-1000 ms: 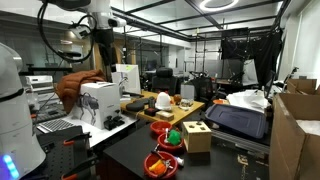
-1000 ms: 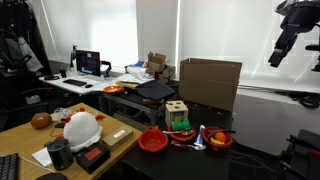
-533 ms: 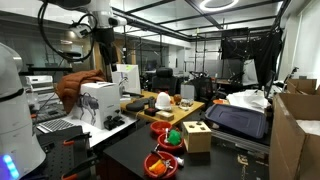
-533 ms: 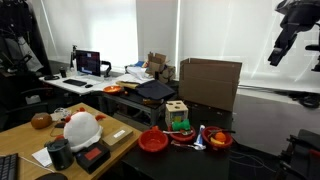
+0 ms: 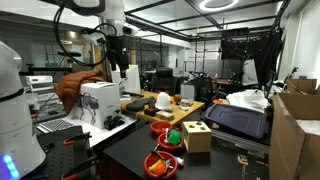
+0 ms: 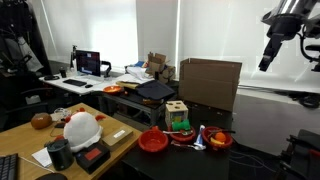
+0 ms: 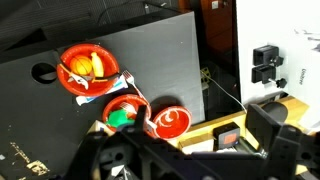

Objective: Pick the fork and put it in the bowl

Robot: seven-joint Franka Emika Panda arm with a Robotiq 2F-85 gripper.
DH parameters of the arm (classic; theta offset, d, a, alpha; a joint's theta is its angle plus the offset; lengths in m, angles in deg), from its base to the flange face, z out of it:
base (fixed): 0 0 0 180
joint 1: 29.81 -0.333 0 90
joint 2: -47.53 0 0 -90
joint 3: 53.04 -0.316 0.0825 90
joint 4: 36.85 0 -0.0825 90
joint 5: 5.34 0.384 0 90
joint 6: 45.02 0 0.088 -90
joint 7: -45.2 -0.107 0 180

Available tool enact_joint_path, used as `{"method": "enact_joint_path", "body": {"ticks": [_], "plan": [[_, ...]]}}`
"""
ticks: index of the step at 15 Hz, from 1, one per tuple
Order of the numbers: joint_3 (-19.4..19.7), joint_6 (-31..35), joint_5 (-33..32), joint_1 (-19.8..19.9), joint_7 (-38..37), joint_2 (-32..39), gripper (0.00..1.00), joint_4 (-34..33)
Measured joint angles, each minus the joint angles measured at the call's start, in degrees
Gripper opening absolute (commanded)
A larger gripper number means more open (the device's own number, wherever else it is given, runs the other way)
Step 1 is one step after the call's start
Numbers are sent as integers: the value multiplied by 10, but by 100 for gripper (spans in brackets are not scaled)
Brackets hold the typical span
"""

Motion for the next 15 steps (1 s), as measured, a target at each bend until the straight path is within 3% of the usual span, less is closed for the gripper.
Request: {"method": "enact_joint_path", "body": {"ticks": [4, 9, 15], "plan": [[25, 32, 28, -15, 68, 103, 100, -35], [27, 41, 86, -23, 140, 227, 100, -95], [-4, 41, 110, -9, 208, 364, 100, -155]]}}
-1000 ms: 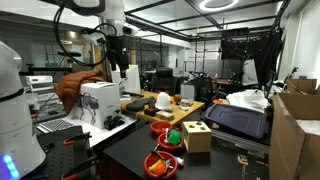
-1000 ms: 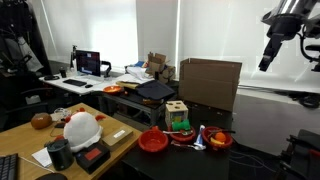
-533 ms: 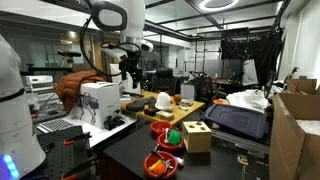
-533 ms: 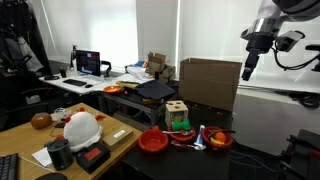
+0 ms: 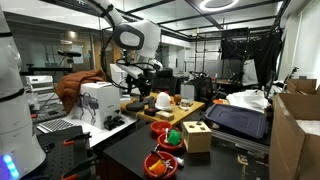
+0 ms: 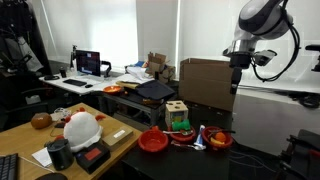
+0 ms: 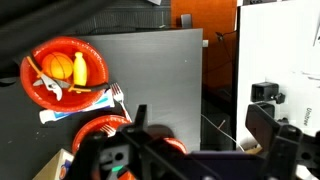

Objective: Pick the fork and put it in the bowl

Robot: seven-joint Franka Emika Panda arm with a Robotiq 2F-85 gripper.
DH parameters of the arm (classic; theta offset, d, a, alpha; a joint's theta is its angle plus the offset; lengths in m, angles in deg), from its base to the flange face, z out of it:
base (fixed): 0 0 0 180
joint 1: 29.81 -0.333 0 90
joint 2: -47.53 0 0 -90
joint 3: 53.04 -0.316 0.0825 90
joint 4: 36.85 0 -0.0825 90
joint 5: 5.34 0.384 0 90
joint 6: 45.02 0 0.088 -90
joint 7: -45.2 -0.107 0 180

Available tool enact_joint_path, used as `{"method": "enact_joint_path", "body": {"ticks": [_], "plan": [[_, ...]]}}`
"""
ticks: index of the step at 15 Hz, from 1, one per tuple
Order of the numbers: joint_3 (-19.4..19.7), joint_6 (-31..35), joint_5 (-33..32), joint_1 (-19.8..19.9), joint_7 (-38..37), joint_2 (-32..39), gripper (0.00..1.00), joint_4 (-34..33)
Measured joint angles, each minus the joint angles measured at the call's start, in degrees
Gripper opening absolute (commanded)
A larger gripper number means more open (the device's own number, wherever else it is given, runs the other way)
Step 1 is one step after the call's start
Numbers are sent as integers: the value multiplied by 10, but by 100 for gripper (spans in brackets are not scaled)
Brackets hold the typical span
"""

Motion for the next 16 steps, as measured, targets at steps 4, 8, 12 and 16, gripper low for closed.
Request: {"method": "enact_joint_path", "body": {"ticks": [4, 8, 12, 16], "plan": [[-45, 2, -8, 24, 27, 84, 100, -29], [-82, 23, -46, 46, 28, 147, 100, -54], [-104, 109, -96, 58, 21, 195, 100, -71], [-113, 222, -150, 61, -23, 249, 100, -81]]}}
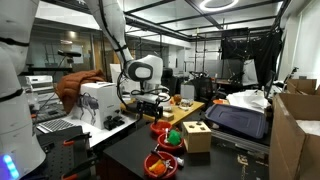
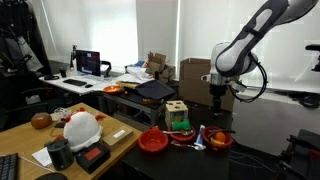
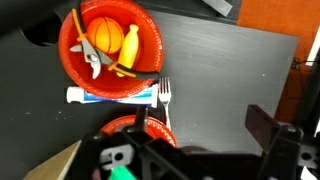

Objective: Pick the fork and put it in the bowl

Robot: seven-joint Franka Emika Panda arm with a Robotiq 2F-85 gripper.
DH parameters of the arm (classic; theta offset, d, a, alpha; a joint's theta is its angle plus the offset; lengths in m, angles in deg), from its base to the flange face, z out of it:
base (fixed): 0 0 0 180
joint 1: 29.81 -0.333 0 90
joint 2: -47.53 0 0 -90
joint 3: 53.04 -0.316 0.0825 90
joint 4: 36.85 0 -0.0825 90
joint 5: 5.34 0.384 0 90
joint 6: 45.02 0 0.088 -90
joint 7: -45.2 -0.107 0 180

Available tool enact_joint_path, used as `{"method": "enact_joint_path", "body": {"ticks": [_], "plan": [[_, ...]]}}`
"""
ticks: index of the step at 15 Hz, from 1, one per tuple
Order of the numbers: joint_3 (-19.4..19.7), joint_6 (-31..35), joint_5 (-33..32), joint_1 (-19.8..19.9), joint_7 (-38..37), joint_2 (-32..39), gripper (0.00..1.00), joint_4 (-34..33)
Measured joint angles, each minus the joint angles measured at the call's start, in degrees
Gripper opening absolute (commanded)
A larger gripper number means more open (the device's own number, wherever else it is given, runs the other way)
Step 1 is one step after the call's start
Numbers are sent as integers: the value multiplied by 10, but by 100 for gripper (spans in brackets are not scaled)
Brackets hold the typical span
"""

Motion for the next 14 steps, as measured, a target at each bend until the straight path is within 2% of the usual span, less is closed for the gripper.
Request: {"method": "enact_joint_path", "body": {"ticks": [6, 9, 14], "plan": [[-3, 93, -97, 1, -115, 82, 100, -10], [-3, 100, -135, -4, -152, 115, 100, -19], [-18, 100, -170, -14, -156, 149, 100, -29]]}}
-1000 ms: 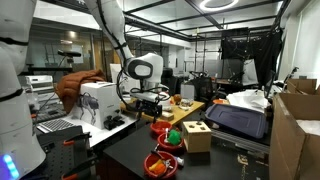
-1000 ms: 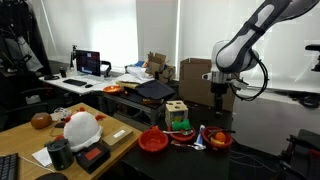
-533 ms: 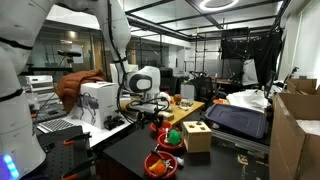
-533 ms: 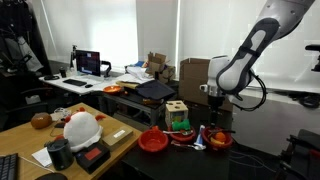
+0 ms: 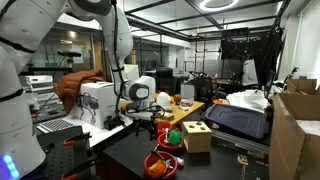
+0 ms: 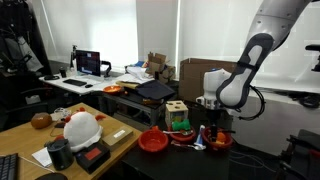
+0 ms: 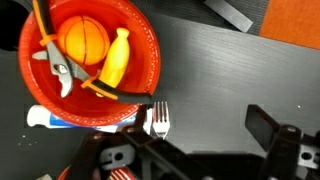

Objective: Pick the fork and put it in the bowl

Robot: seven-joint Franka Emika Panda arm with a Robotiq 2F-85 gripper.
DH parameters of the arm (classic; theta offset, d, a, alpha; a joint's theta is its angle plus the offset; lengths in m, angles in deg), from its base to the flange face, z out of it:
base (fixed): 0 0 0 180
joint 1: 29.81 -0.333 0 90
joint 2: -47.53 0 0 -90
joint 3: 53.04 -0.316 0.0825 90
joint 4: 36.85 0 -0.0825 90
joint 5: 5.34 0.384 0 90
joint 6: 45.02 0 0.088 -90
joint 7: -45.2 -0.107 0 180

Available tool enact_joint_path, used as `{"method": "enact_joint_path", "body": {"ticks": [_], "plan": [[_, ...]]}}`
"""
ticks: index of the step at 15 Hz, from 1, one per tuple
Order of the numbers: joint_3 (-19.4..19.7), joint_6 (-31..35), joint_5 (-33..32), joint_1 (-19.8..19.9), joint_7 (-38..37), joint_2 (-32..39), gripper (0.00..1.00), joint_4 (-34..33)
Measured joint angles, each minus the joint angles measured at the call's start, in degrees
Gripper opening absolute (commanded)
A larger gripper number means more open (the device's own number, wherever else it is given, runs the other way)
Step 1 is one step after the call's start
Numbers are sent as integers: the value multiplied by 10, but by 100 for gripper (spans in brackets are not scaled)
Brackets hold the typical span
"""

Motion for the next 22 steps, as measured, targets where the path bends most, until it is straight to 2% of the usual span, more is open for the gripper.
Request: {"method": "enact_joint_path", "body": {"ticks": [13, 22], "plan": [[-25, -1, -72, -19, 5, 48, 100, -18], [-29, -3, -99, -6, 77, 70, 100, -18]]}}
